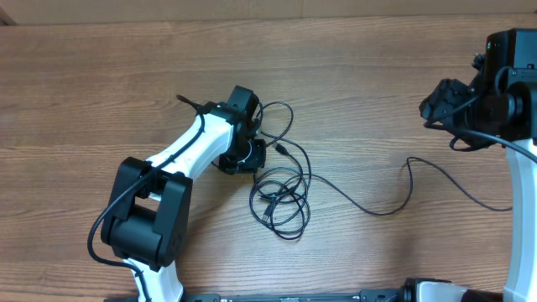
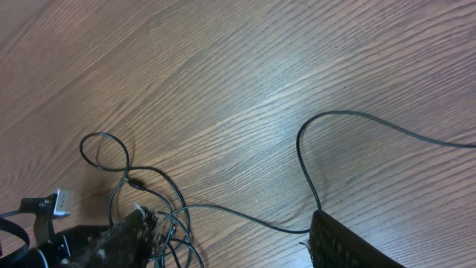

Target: Untangle cables

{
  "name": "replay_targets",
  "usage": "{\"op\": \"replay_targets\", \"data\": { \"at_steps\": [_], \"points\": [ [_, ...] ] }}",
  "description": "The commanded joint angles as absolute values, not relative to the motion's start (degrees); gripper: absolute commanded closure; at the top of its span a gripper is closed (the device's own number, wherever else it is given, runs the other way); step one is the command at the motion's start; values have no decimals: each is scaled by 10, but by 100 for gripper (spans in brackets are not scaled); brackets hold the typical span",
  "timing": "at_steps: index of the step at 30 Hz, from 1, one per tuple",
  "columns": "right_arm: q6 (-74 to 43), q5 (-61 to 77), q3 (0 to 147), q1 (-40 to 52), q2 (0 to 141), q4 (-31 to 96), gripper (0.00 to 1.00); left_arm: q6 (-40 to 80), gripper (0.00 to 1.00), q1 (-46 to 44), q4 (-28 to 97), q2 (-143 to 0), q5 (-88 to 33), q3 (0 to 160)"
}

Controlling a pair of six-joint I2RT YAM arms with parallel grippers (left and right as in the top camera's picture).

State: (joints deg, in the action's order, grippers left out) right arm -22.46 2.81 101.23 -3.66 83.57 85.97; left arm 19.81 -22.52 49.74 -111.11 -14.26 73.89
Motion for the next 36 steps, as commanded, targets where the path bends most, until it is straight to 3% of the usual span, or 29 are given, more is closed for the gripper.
{"op": "replay_targets", "data": {
  "at_steps": [1, 10, 18, 31, 36],
  "points": [
    [-222, 32, 1020, -37, 838, 860, 36, 207, 96, -220, 536, -1092, -135, 793],
    [-168, 91, 1000, -18, 856, 854, 38, 163, 96, -175, 744, -1055, -84, 1155],
    [-157, 94, 922, 57, 863, 791, 38, 163, 96, -159, 855, -1047, -88, 1406],
    [-130, 260, 730, 182, 863, 547, 36, 139, 95, -157, 853, -1027, -260, 1487],
    [-135, 273, 705, 202, 863, 493, 33, 132, 95, -158, 864, -1026, -271, 1487]
  ]
}}
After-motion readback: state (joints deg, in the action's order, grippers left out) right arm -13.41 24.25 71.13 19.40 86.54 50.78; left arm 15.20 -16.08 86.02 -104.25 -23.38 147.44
